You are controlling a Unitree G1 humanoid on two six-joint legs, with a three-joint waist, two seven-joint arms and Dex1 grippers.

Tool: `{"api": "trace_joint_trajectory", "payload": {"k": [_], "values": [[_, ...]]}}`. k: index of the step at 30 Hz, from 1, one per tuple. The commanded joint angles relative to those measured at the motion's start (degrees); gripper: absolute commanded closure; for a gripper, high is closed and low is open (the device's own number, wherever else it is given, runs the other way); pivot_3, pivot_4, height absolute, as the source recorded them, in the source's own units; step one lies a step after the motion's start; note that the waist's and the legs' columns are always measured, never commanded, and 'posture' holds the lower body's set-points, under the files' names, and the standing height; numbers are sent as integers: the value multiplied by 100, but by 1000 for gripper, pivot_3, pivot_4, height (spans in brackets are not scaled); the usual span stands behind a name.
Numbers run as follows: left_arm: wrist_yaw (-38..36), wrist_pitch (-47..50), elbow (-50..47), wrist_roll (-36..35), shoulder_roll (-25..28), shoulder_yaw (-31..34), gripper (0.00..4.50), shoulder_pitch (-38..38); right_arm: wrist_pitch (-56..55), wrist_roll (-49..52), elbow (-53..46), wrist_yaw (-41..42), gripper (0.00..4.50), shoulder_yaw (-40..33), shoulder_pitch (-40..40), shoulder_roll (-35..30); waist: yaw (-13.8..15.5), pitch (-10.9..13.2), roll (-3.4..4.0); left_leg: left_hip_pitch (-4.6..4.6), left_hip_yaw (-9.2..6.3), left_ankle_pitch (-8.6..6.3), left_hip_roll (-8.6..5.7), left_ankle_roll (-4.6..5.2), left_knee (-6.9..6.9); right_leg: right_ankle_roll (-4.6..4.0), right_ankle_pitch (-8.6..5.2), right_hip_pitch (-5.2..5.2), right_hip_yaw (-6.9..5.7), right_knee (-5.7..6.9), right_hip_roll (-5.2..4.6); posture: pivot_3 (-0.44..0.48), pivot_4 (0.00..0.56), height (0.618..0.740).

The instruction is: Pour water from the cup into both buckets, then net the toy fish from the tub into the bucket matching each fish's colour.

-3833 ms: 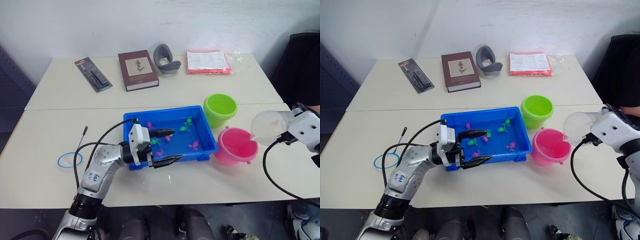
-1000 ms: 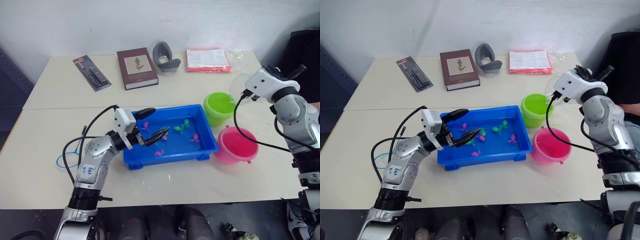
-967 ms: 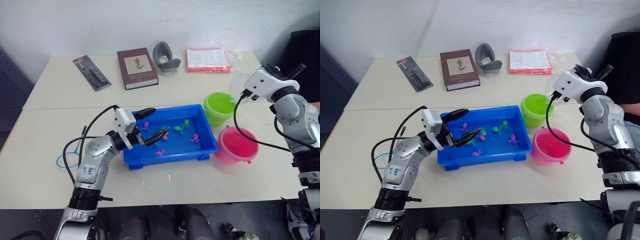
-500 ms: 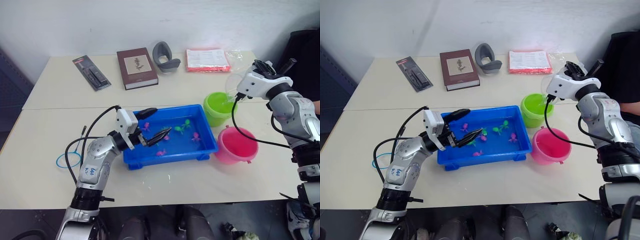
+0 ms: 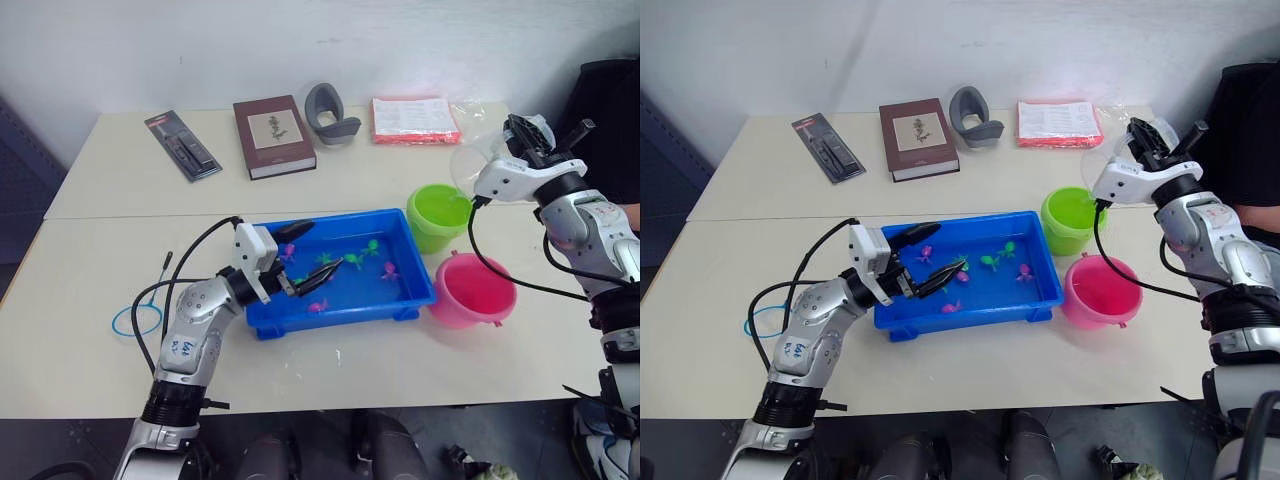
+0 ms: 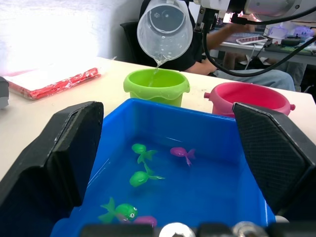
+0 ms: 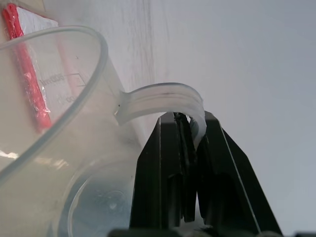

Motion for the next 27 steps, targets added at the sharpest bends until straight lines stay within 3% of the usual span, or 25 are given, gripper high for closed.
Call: {"api": "trace_joint_trajectory", "payload": {"k": [1, 5, 10, 14, 16, 21, 27], "values": [[19, -125, -258, -53, 49, 114, 0, 11, 149, 678, -284, 24, 4446, -528, 216, 152, 2, 0, 0, 0, 0, 0, 0, 0, 0, 0, 0, 0, 0, 0, 0, 0, 150, 740], [-38, -96, -287, -102, 120, 176, 0, -22, 940, 1618, -1099, 593, 4446, -1170, 748, 454, 18, 0, 0, -2, -3, 0, -1, 0, 1, 0, 0, 1, -2, 2, 0, 0, 150, 740], [-299, 263, -459, -590, 274, 347, 0, -164, 2599, 3258, -3009, 921, 4446, -2716, 1610, 1027, 41, 0, 0, -14, -15, 1, -2, 2, 5, 0, 0, -1, -10, 2, -6, 0, 150, 740], [-629, 510, -493, -760, 504, 264, 0, -245, 4592, 5637, -4104, 1284, 4446, -4251, 2302, 1801, 42, -1, -2, -8, -26, 1, 1, 2, 7, 0, 0, 6, -13, 5, -3, 0, 150, 740], [-862, 636, -541, -871, 613, 203, 0, -245, 5444, 6507, -4468, 1365, 4446, -4649, 2628, 2056, 42, -1, -2, -7, -27, 1, 0, 2, 6, -1, 0, 9, -14, 4, 2, 0, 150, 740], [-1284, 1031, -839, -1194, 974, 254, 0, -94, 5319, 6905, -4492, 1030, 4446, -5056, 3094, 2691, -13, 0, 8, 4, -10, 1, -7, 7, 3, -1, 0, 7, 1, 11, 3, 0, 150, 740], [-1654, 1116, -998, -1180, 1258, 123, 0, 187, 4241, 6373, -3635, 838, 4446, -4681, 2976, 3082, -82, -1, 9, 21, 2, 2, -8, 3, -4, -5, -2, 6, 21, 19, 15, 0, 150, 740]]}}
